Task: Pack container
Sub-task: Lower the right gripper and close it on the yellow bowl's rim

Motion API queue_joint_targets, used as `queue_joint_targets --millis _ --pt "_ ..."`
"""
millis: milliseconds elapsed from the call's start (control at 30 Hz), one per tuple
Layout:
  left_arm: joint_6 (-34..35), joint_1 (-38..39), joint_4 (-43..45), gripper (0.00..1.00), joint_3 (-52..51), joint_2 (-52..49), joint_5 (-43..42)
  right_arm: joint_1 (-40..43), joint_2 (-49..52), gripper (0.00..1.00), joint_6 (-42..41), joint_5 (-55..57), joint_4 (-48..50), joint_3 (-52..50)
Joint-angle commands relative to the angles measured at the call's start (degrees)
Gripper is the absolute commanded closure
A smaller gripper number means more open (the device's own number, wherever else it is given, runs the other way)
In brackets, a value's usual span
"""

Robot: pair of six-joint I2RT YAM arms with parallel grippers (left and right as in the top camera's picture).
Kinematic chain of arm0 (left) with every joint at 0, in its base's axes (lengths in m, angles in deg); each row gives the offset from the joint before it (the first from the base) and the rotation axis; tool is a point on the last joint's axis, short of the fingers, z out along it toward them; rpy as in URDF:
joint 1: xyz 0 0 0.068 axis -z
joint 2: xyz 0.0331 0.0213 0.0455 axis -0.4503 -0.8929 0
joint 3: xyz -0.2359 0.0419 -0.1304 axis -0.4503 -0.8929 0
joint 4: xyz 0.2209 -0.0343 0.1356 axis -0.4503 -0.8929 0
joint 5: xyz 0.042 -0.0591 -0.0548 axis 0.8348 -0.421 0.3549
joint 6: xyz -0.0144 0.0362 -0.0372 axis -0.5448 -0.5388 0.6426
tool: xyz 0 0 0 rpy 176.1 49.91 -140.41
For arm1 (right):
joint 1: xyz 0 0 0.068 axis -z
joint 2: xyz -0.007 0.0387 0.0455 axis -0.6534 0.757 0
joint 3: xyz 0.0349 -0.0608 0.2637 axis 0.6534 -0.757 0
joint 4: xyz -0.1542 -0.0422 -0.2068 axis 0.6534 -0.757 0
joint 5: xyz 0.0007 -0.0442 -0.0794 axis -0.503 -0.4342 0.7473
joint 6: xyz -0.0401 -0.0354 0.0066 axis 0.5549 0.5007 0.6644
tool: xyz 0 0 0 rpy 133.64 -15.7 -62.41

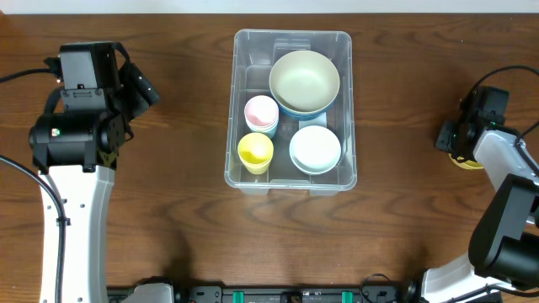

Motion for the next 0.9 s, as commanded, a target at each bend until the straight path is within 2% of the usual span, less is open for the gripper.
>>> queue_joint_targets --millis 0,300,467,867 --pt "0.1 -0.2 -0.1 0.02 0.7 -0.3 0.9 0.2 -0.4 0.71 -1.7 1.1 -0.1 0.1" --pt "0.1 -0.2 -0.1 0.02 0.7 -0.3 0.9 0.2 -0.4 0.71 -1.7 1.7 0.1 0.1" --pt "0.1 -0.2 -0.1 0.02 0.7 -0.3 0.9 0.2 -0.4 0.75 -1.7 1.6 0.0 0.1" --pt "0.1 -0.2 -0.1 0.02 0.7 -0.3 0.9 0.2 0.9 0.74 -1.7 1.7 0.4 0.0"
